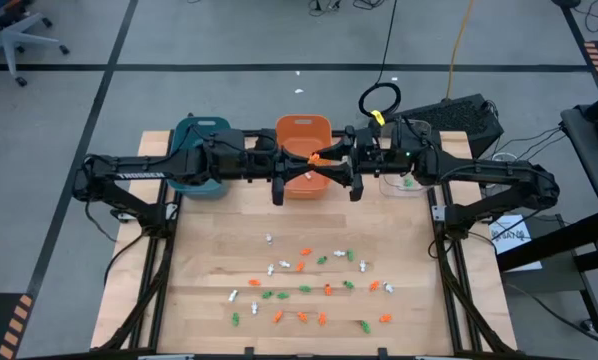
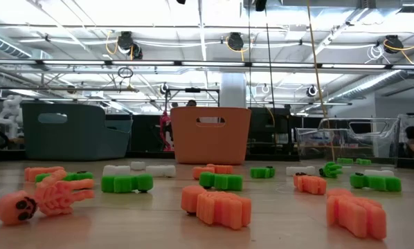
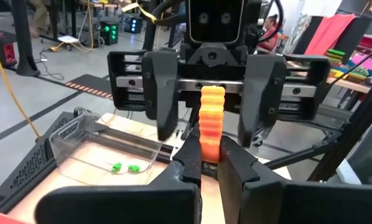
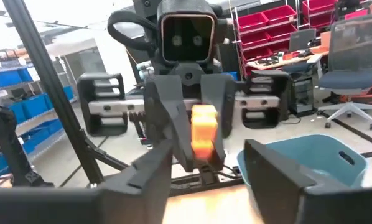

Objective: Sort Halloween decoration
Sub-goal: Put the orange skeleton toy into the blue bin

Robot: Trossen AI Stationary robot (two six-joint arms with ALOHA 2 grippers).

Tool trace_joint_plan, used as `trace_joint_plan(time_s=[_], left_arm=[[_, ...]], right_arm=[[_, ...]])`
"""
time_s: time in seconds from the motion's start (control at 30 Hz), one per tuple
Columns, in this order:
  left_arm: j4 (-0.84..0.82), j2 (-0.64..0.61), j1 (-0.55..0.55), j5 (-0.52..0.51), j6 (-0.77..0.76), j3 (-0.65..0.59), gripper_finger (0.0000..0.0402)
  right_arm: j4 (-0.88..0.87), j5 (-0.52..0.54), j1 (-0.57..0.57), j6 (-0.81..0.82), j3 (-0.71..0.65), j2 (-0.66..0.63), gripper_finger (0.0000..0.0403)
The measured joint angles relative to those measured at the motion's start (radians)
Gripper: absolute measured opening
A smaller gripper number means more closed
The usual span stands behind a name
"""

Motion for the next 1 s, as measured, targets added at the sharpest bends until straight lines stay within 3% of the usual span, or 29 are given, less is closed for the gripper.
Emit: trace_joint_plan(time_s=[0.2,0.47,1.0], left_arm=[[-0.02,-0.029,0.003,0.0,0.0,0.0,0.0016],[-0.152,-0.105,0.055,0.001,-0.004,0.0,0.0016],[-0.75,-0.231,0.295,-0.035,-0.121,0.0,0.0015]], right_arm=[[-0.059,0.049,0.0,-0.033,0.0,-0.031,0.0239],[-0.102,0.131,-0.001,-0.034,0.0,-0.055,0.024],[-0.132,0.135,0.0,-0.041,0.0,-0.06,0.0235]])
